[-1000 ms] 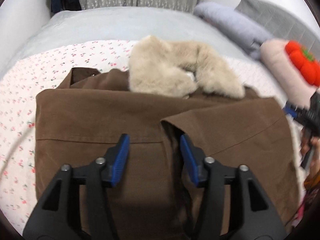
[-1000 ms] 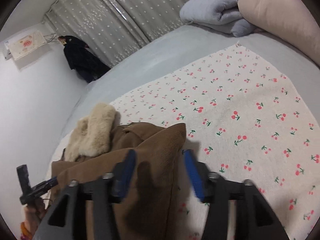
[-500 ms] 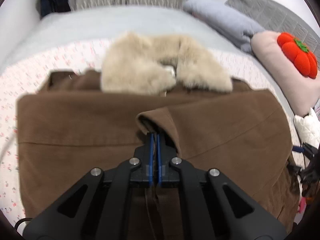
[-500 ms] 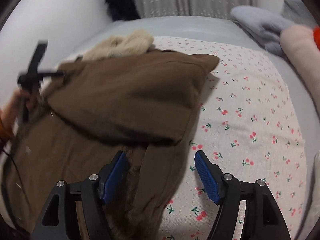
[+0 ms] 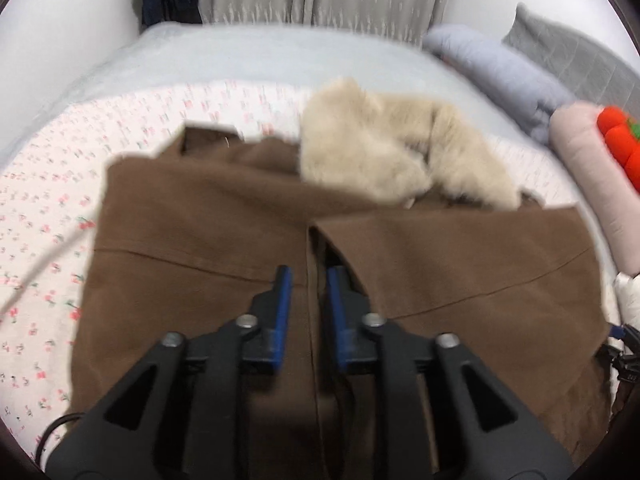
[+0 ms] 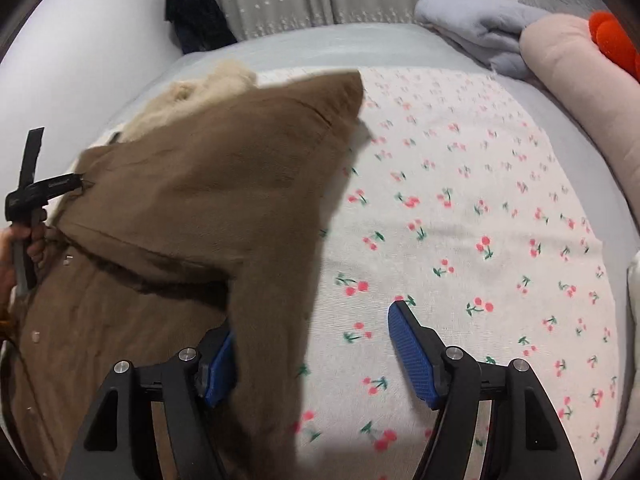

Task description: Fold large clothes

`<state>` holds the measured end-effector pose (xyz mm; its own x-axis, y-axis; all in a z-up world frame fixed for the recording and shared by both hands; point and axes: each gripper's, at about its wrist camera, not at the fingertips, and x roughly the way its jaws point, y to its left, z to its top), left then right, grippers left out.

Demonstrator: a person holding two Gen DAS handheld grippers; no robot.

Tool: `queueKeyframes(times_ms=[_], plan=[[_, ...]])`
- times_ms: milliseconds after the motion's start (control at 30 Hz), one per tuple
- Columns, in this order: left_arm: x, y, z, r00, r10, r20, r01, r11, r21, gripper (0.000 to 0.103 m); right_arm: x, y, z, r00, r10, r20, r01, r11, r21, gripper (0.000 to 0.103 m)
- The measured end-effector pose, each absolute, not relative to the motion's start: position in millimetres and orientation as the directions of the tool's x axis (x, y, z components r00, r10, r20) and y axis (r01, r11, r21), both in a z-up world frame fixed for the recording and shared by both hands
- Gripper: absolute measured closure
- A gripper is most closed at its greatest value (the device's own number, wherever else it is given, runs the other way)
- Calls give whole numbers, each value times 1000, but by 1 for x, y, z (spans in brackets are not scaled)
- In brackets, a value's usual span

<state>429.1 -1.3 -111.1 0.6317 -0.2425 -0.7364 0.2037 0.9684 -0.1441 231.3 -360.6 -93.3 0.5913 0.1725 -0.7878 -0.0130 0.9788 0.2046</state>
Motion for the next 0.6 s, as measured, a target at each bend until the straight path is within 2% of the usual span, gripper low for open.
queueKeyframes(times_ms=[33, 133, 233, 300, 433, 467, 533, 600], plan=[[422, 3, -98, 662, -264, -701, 207, 964, -167, 62, 230, -359, -83, 621, 177, -764, -27, 978, 205, 32], [413, 4, -76, 684, -336, -648, 254, 942, -219, 58, 235, -356, -56, 699, 215, -683, -57, 968, 246, 32], [409, -11, -80, 622, -426, -657, 367, 900, -236, 52, 253, -345, -46, 728, 228, -647, -70, 963, 261, 35], [400, -19, -93, 587, -450, -673, 427, 878, -215, 52, 264, -333, -56, 703, 223, -676, -77, 968, 239, 39], [390, -27, -140, 529, -388, -755, 472, 874, -119, 52, 278, -320, -92, 621, 163, -767, -44, 984, 174, 45], [386, -25, -144, 532, -391, -751, 475, 872, -118, 52, 283, -321, -103, 586, 116, -802, -22, 992, 127, 45], [383, -22, -147, 544, -396, -739, 475, 872, -118, 51, 286, -325, -116, 544, 93, -834, 17, 992, 122, 36], [383, -23, -142, 537, -368, -759, 458, 883, -104, 49, 284, -328, -110, 540, 87, -837, 45, 990, 132, 36]])
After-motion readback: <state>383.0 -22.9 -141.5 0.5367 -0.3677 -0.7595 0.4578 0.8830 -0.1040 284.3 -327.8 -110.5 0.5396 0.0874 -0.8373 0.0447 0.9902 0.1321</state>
